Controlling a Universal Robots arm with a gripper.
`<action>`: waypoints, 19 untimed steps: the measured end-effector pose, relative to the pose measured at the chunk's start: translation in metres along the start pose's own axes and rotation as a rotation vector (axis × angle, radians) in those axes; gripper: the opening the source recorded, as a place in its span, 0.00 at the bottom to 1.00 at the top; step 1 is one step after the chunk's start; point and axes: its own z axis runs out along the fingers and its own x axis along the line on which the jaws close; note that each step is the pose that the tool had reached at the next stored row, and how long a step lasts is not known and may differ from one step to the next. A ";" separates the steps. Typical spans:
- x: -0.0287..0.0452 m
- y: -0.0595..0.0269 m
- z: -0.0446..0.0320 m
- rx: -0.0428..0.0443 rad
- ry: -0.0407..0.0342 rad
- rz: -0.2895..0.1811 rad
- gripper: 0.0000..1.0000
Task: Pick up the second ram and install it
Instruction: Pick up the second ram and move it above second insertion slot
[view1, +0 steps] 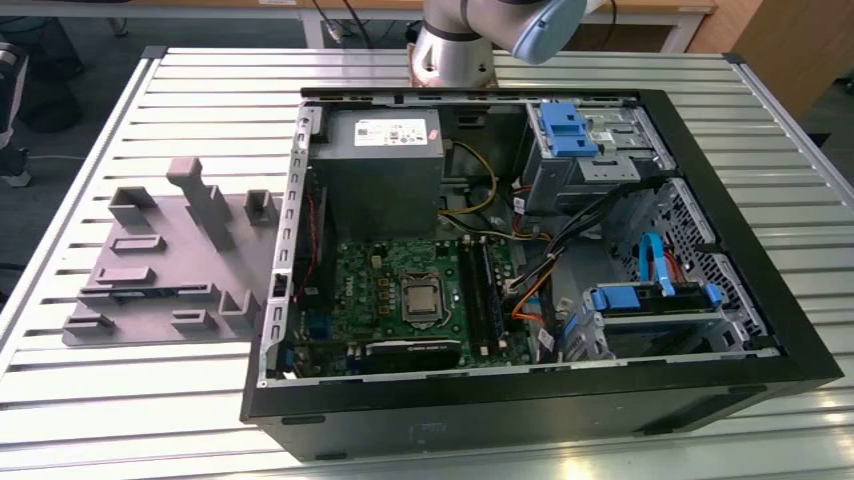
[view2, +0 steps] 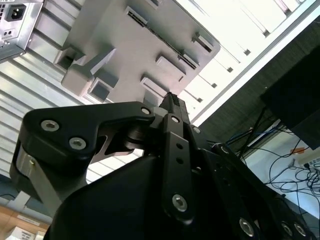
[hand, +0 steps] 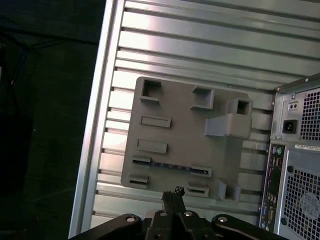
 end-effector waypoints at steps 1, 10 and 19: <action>0.0000 -0.0001 0.0000 -0.0001 0.0003 -0.005 0.11; 0.0015 -0.0011 0.0000 -0.0012 0.0023 -0.049 0.11; 0.0033 -0.0023 0.0000 -0.0020 0.0039 -0.086 0.11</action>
